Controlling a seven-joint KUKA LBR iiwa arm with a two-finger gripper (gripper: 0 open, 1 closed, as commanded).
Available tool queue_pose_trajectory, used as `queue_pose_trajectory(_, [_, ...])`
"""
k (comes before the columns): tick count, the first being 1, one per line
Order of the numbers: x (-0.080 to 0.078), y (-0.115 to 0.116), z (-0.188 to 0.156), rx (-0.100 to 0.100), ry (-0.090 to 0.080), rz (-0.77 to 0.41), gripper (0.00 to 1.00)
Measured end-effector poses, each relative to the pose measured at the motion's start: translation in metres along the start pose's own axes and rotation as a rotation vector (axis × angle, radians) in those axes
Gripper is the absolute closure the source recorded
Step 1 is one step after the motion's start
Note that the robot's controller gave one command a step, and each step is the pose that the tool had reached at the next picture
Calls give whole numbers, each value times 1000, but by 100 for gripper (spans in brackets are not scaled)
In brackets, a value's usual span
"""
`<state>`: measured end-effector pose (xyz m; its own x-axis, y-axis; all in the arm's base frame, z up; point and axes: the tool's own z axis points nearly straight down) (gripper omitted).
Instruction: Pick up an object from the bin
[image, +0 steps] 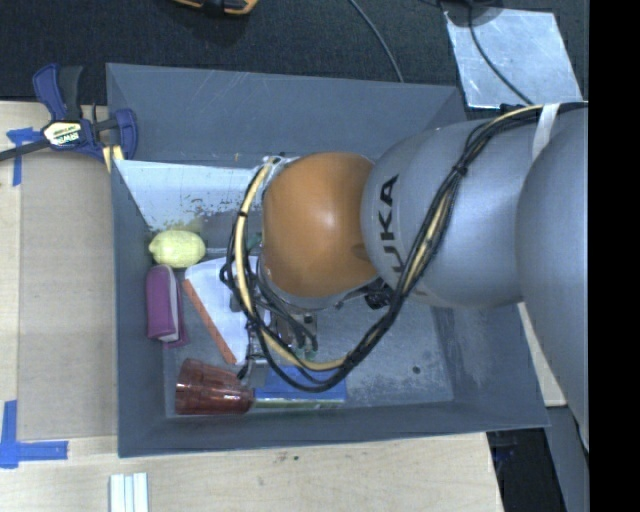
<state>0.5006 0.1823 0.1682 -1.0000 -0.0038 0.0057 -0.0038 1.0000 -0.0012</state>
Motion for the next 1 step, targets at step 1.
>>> queue_pose_trajectory(1, [-2, -1, -5, -2, -8, 5, 0])
